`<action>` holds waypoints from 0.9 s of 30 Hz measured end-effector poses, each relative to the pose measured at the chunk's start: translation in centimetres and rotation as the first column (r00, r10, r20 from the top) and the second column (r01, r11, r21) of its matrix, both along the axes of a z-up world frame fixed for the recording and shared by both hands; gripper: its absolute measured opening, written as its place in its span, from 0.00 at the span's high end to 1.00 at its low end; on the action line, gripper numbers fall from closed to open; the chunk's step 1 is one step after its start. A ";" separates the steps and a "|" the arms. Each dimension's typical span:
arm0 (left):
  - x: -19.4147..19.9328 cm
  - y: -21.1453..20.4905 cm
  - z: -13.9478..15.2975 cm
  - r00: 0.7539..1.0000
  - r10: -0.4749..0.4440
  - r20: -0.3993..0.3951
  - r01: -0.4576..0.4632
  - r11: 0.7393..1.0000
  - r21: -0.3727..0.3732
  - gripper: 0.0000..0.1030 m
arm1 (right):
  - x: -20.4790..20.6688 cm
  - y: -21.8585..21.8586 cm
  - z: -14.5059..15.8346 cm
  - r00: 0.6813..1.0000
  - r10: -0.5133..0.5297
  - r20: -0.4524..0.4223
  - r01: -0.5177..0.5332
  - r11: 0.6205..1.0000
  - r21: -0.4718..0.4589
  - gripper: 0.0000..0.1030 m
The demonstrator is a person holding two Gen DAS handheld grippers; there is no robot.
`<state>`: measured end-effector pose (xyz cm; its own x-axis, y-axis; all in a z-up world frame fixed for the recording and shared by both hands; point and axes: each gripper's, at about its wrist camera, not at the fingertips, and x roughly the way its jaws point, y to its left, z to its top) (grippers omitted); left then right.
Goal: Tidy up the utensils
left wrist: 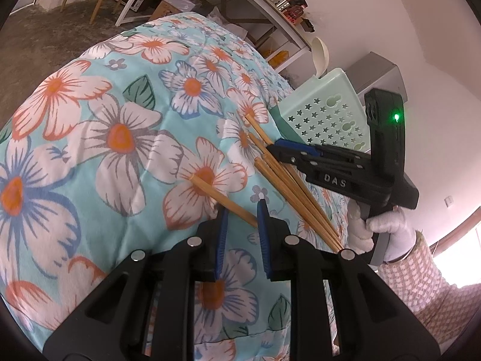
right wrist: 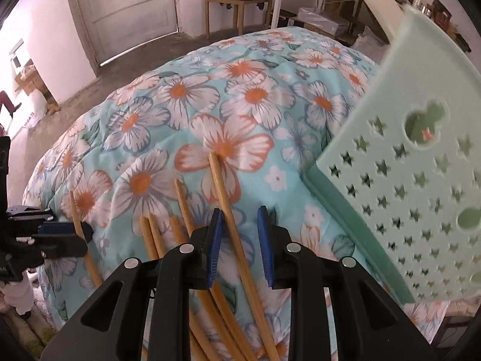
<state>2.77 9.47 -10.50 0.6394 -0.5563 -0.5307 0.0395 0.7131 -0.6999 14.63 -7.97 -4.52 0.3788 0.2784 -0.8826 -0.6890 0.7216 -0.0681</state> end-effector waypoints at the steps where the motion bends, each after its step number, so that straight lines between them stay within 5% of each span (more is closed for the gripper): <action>1: -0.1 0.0 0.0 1.000 0.000 0.000 0.000 1.000 0.000 0.80 | 0.3 0.5 -0.1 1.000 0.004 0.004 -0.004 1.000 -0.002 0.77; 5: -0.2 0.1 -0.1 1.000 0.002 0.000 -0.002 1.000 0.002 0.80 | 1.0 1.7 -0.3 1.000 0.014 0.024 -0.014 1.000 0.002 0.77; 10: -0.2 -0.1 0.0 1.000 0.005 -0.002 -0.004 1.000 0.007 0.80 | 1.0 2.2 0.4 0.998 0.008 0.060 -0.010 1.000 0.026 0.92; 19: -0.1 -0.3 0.1 1.000 0.022 -0.020 -0.022 1.000 0.010 0.80 | -2.6 -1.8 8.8 0.969 -0.071 0.237 0.025 0.981 0.190 0.93; 27: -0.3 -0.4 1.6 0.999 0.049 0.000 -0.049 0.998 0.034 0.83 | -6.3 -8.2 15.9 0.904 -0.253 0.344 0.095 0.905 0.416 0.93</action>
<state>2.44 9.04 -8.89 0.6653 -0.5058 -0.5492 0.0031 0.7374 -0.6754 8.32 -16.19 11.38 0.7368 0.4584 -0.4969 -0.5257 0.8507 0.0052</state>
